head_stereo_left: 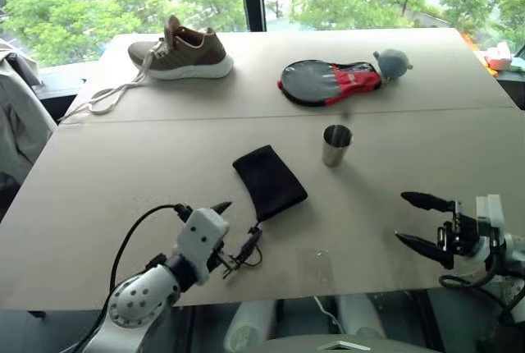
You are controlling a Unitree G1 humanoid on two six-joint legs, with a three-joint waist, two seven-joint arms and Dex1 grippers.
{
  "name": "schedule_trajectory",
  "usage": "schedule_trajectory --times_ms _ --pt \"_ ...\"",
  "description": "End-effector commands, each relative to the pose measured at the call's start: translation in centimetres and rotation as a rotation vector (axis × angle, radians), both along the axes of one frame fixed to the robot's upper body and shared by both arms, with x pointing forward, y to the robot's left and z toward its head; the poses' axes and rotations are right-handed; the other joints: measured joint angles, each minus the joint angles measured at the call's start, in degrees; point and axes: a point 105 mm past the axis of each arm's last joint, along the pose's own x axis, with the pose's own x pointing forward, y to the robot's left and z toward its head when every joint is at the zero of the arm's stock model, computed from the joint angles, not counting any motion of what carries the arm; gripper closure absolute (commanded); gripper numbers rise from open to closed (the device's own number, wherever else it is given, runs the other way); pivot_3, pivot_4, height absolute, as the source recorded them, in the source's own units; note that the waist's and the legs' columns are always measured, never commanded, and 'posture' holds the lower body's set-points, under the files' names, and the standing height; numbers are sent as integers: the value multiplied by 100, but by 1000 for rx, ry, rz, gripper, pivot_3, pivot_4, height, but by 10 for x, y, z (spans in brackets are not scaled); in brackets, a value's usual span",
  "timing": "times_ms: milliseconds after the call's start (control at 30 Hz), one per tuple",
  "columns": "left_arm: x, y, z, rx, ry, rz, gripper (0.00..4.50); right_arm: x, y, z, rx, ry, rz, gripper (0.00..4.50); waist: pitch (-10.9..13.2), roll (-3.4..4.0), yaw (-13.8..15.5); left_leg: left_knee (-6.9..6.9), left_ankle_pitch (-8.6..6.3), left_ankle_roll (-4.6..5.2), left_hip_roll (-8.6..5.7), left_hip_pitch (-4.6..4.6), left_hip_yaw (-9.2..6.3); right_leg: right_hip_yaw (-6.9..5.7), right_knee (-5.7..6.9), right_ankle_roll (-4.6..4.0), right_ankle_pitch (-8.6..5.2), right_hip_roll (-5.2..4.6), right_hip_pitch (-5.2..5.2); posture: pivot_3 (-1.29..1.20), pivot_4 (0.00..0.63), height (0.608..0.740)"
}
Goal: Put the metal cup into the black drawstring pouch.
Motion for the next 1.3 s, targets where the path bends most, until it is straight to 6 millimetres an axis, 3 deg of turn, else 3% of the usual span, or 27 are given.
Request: schedule_trajectory --times_ms 33,300,567,767,1300 --pt "8 -17 -1 51 -59 -13 0 -2 10 16 -15 -34 16 32 0 -1 3 1 0 0 0 0 1 -1 0 0 0 -1 0 0 150 736" --pt "18 -43 -8 86 -100 47 0 -5 3 28 -44 -12 -31 32 2 -4 13 0 -1 1 -3 -7 -3 -6 -3 10 6 -6 -3 0 150 736" --pt "33 -28 -3 224 -275 171 0 -6 2 28 -55 11 -21 32 2 -5 9 1 0 2 -1 -5 -3 -10 -2 2 0 -4 -2 0 150 736" --pt "37 -33 4 291 -386 146 0 -6 0 24 -55 12 -36 32 2 -6 19 1 9 18 -3 -8 -3 -11 -3 10 5 -8 -3 0 150 736" --pt "59 -28 12 288 -484 219 0 -9 -5 14 -34 -10 -64 32 1 -5 17 3 10 20 -4 -8 -7 -16 -2 23 14 -9 -3 0 150 736"
